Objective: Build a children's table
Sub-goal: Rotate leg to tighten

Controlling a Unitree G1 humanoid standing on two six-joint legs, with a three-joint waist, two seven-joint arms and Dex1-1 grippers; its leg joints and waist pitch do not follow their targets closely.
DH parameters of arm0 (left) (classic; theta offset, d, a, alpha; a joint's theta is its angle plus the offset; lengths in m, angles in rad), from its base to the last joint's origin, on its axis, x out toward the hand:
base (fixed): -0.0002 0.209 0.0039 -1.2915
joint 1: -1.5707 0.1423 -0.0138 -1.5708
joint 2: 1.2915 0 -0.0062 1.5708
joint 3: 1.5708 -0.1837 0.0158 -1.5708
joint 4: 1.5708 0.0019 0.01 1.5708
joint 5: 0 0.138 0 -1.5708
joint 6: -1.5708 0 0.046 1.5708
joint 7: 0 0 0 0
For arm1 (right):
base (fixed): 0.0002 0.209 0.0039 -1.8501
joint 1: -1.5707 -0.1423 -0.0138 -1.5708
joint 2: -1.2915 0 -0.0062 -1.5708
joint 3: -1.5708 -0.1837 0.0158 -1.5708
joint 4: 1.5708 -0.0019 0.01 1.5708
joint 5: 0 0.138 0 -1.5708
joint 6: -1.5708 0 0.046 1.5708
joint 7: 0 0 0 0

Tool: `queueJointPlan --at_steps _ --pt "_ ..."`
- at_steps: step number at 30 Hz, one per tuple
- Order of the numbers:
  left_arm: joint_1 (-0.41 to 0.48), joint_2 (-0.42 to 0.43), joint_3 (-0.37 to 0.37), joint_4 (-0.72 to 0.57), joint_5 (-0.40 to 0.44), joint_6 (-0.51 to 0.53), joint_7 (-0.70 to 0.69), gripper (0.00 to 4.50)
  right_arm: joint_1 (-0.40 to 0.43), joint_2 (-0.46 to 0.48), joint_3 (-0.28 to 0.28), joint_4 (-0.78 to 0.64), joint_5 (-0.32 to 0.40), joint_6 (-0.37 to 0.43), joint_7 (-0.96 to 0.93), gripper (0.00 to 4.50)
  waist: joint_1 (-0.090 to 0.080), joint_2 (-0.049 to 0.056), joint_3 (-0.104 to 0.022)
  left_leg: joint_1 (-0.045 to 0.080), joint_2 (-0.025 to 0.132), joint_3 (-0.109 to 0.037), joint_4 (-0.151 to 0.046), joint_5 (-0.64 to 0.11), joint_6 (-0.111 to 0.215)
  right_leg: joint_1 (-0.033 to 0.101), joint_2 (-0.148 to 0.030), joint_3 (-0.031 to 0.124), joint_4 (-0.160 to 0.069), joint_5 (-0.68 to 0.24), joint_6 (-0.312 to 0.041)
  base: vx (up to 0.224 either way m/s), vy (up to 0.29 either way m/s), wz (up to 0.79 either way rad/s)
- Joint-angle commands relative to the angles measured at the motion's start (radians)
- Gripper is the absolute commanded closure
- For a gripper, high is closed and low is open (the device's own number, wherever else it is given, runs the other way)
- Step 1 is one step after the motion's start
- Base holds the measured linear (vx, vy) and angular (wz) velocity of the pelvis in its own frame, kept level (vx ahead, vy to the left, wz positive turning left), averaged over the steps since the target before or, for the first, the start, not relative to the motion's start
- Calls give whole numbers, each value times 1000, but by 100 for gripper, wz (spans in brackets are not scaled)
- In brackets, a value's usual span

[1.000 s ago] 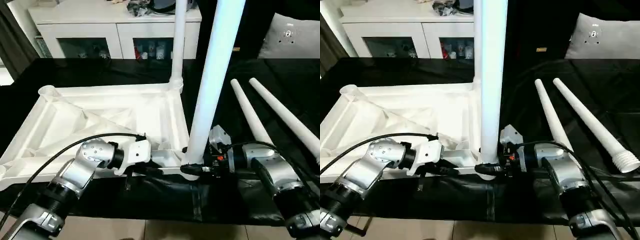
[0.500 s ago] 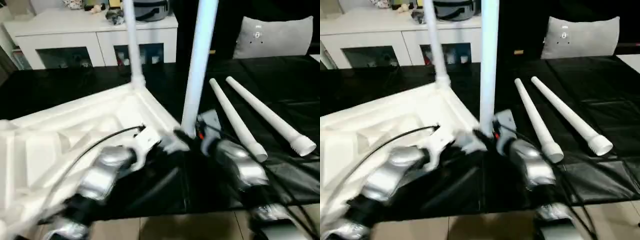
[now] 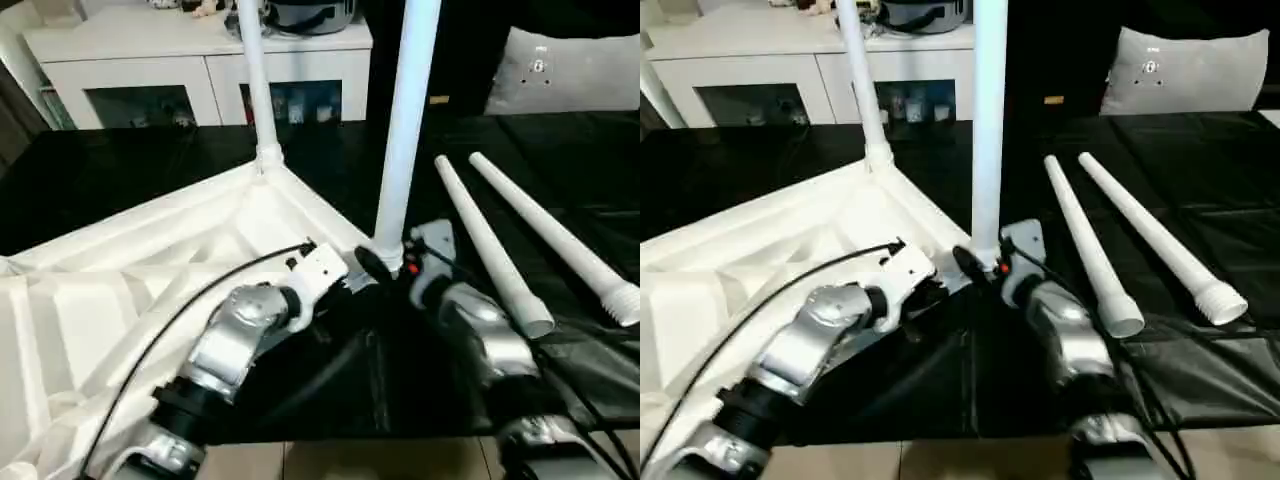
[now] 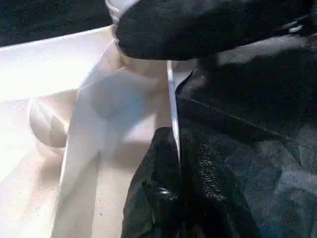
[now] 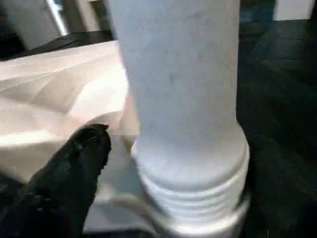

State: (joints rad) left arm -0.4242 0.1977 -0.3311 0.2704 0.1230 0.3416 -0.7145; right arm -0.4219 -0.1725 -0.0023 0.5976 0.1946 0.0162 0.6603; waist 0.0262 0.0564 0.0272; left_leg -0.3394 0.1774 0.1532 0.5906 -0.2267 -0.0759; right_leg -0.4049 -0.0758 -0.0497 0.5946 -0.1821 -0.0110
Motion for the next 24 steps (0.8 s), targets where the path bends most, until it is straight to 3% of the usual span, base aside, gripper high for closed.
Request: queueJointPlan --at_steps 1,4,9,12,13,17,24 --pt "13 45 -30 37 9 -50 -61 450 7 -26 16 -47 10 -21 81 2 6 -13 -46 -22 34 -1 -68 -133 116 58 -57 34 -72 -197 -226 0 0 0" --pt "16 128 -63 47 -1 -133 -189 450 29 -115 31 -108 28 -19 231 2 10 -7 -47 -21 36 -2 -66 -117 128 58 -55 33 -66 -139 -242 0 0 0" --pt "11 201 -86 65 -41 -251 -360 450 36 -220 90 -162 45 -4 440 2 9 -7 -48 -21 39 -1 -64 -100 143 60 -56 30 -59 -81 -273 0 0 0" --pt "8 224 -103 64 -52 -275 -422 450 32 -240 112 -166 44 -2 497 2 17 -5 -48 -19 44 2 -63 -100 146 58 -57 30 -56 -70 -289 0 0 0" --pt "6 235 -113 67 -56 -293 -449 450 29 -247 120 -168 45 1 522 2 20 -10 -47 -19 43 3 -63 -104 144 58 -58 29 -56 -79 -290 0 0 0" --pt "-5 261 -146 75 -72 -343 -548 450 24 -271 177 -183 39 35 630 43 33 -12 -47 -17 47 4 -64 -111 134 57 -59 30 -55 -106 -283 0 0 0" --pt "-10 260 -153 88 -72 -372 -581 450 23 -275 222 -180 33 58 682 89 43 -13 -48 -18 47 4 -63 -92 119 59 -61 32 -51 -91 -278 0 0 0"
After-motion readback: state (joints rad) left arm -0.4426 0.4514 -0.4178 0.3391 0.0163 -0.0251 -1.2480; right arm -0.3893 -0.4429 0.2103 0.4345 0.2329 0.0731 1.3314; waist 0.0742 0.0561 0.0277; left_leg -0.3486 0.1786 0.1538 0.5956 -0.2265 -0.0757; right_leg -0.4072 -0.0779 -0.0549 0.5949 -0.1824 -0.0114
